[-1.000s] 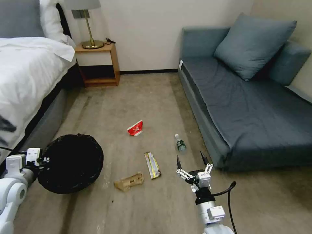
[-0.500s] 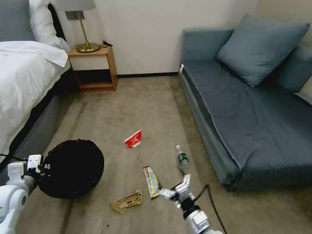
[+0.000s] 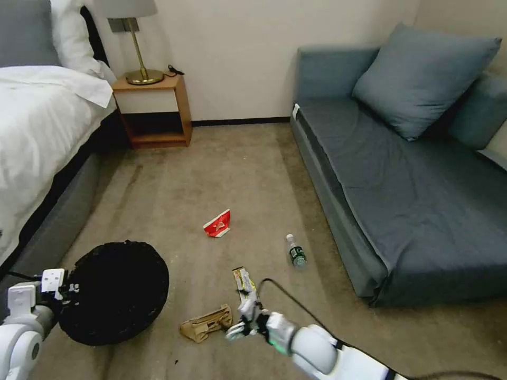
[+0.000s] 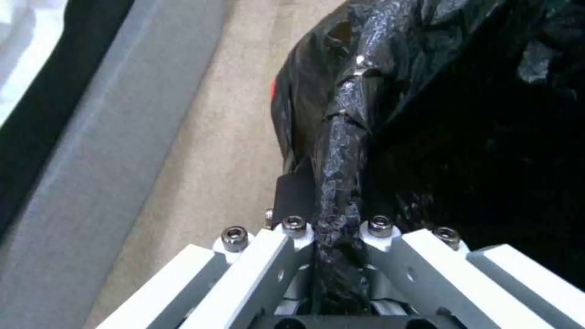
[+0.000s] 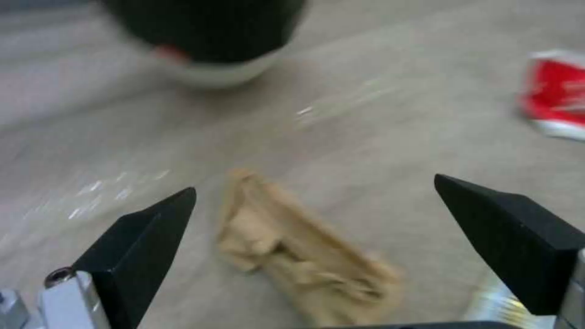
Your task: Pick up the trash bin, then pick up the garbage on the floor and place it into the trash bin.
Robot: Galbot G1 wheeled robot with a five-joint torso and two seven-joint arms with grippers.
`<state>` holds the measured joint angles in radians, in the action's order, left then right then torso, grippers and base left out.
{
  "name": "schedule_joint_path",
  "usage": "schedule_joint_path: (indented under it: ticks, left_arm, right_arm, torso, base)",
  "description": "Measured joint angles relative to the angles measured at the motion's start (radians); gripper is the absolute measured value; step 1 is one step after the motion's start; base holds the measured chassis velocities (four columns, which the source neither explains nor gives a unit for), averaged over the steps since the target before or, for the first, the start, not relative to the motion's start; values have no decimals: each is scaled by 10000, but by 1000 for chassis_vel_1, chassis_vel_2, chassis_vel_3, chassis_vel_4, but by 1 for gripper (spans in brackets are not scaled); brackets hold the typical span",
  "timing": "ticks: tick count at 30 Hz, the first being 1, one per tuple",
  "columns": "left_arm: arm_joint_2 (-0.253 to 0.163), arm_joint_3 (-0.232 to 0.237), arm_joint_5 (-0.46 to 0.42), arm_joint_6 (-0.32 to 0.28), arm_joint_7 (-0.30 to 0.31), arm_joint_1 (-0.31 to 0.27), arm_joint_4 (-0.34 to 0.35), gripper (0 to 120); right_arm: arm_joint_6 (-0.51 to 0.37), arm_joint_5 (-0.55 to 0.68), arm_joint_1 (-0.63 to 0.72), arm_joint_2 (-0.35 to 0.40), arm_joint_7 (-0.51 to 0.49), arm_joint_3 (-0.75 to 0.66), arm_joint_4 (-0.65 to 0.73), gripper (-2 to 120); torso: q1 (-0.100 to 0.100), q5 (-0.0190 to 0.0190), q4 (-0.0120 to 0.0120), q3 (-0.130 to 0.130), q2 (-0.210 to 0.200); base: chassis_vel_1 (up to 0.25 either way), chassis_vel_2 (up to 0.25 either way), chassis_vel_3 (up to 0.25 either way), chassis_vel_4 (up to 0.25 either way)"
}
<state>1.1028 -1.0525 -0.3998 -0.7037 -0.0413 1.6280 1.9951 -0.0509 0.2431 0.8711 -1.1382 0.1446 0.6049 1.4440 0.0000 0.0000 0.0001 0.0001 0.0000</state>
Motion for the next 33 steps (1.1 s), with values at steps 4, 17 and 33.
schedule_joint_path:
  ticks: [4, 17, 33]
  left_arm:
    - [-140, -42, 23, -6, -30, -94, -53, 3]
    - [-427, -121, -95, -53, -49, -232, -44, 3]
    - [-359, -247, -214, -107, -52, -88, 192, 3]
  right_arm:
    - [74, 21, -992, -562, 110, 1119, -1126, 100]
    - [544, -497, -2343, -2164, 641, 2325, -4312, 88]
    - [917, -1248, -2178, -2462, 732, 1983, -4922, 25]
  torso:
    - [0, -1, -1, -1, 0]
    - [0, -2, -1, 0, 0]
    - [0, 0, -1, -1, 0]
  base:
    - [0, 0, 0, 0]
    - [0, 0, 0, 0]
    - [0, 0, 0, 0]
